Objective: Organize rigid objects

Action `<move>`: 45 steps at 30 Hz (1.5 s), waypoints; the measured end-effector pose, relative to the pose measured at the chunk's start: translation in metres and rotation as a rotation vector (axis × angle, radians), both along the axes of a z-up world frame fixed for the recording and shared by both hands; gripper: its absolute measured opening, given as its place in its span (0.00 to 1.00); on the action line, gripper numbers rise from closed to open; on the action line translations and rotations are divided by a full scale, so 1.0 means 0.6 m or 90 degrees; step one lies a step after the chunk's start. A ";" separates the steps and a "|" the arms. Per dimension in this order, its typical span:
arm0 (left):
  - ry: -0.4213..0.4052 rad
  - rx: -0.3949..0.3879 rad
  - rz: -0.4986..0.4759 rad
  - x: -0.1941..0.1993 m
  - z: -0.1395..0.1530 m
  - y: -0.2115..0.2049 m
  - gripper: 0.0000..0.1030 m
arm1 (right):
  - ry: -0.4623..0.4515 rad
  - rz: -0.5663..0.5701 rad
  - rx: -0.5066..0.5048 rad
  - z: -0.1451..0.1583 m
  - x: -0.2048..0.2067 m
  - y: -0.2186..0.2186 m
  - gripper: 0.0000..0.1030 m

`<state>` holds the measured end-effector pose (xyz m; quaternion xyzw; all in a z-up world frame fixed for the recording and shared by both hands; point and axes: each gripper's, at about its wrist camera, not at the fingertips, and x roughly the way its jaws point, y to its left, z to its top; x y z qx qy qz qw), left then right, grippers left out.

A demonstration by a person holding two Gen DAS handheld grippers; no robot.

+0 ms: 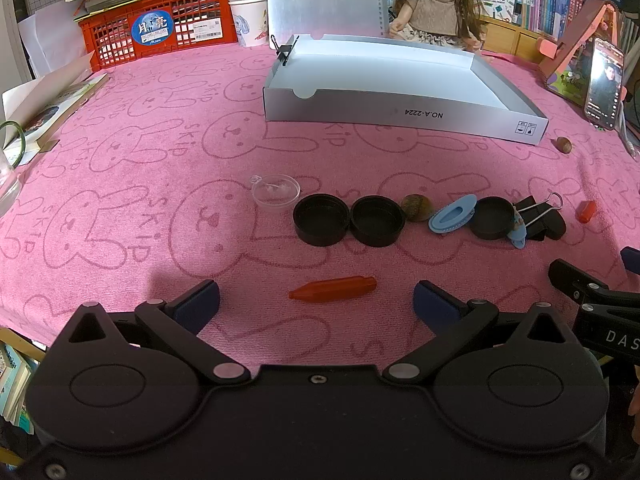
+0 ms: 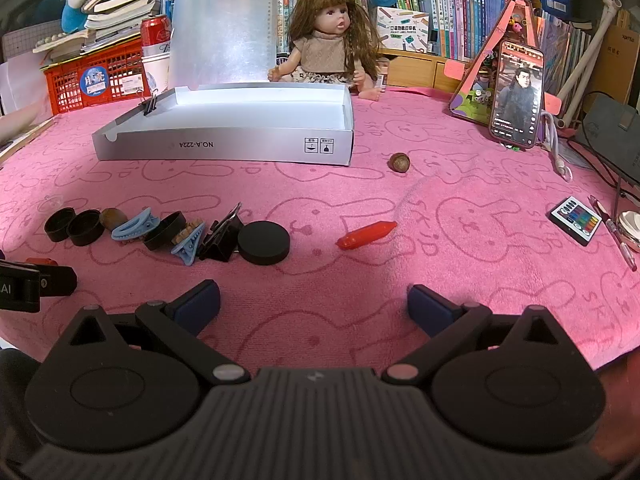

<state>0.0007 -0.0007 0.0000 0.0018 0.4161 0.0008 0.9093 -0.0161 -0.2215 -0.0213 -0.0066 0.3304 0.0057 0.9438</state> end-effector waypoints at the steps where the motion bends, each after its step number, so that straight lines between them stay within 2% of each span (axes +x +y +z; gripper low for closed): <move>1: 0.000 0.000 0.000 0.000 0.000 0.000 1.00 | 0.000 0.000 0.000 0.000 0.000 0.000 1.00; 44: 0.000 0.000 0.000 0.000 0.000 0.000 1.00 | 0.000 -0.002 -0.001 0.002 -0.003 0.002 1.00; 45: -0.002 0.000 0.001 -0.001 -0.013 0.004 1.00 | 0.000 -0.003 0.001 -0.001 -0.001 -0.002 1.00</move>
